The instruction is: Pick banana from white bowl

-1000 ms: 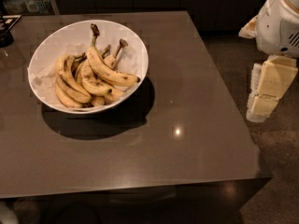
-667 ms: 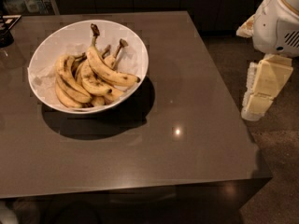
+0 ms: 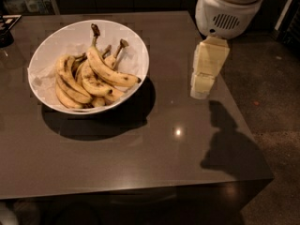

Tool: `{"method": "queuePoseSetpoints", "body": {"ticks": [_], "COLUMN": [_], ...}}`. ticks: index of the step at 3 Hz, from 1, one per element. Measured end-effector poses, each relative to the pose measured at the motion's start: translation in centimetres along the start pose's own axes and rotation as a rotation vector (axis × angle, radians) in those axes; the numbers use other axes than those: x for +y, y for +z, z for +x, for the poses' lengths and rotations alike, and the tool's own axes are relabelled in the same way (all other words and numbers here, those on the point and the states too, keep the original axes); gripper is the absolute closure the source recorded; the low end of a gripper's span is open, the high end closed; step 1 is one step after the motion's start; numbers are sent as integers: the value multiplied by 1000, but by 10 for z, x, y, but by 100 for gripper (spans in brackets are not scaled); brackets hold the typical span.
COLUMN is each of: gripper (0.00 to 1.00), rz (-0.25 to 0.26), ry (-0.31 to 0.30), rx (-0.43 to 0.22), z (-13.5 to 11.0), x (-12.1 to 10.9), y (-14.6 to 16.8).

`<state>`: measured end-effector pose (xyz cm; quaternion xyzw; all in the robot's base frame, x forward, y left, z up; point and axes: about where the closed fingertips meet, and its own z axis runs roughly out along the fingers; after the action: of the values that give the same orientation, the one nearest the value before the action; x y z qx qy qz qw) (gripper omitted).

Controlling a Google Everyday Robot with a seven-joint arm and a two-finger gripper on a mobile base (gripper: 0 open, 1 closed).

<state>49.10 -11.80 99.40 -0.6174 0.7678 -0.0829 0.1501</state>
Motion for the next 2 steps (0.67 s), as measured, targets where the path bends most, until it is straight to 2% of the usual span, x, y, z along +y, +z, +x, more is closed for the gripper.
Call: {"method": "queuePoseSetpoints", "body": {"ticks": [1,2], "gripper": [0,0], "rz": [11,43], "ry": [-1,20], "rx": [-4,1], "z": [-6,-29], "x": [-2,-6], "y": [-1,6]}}
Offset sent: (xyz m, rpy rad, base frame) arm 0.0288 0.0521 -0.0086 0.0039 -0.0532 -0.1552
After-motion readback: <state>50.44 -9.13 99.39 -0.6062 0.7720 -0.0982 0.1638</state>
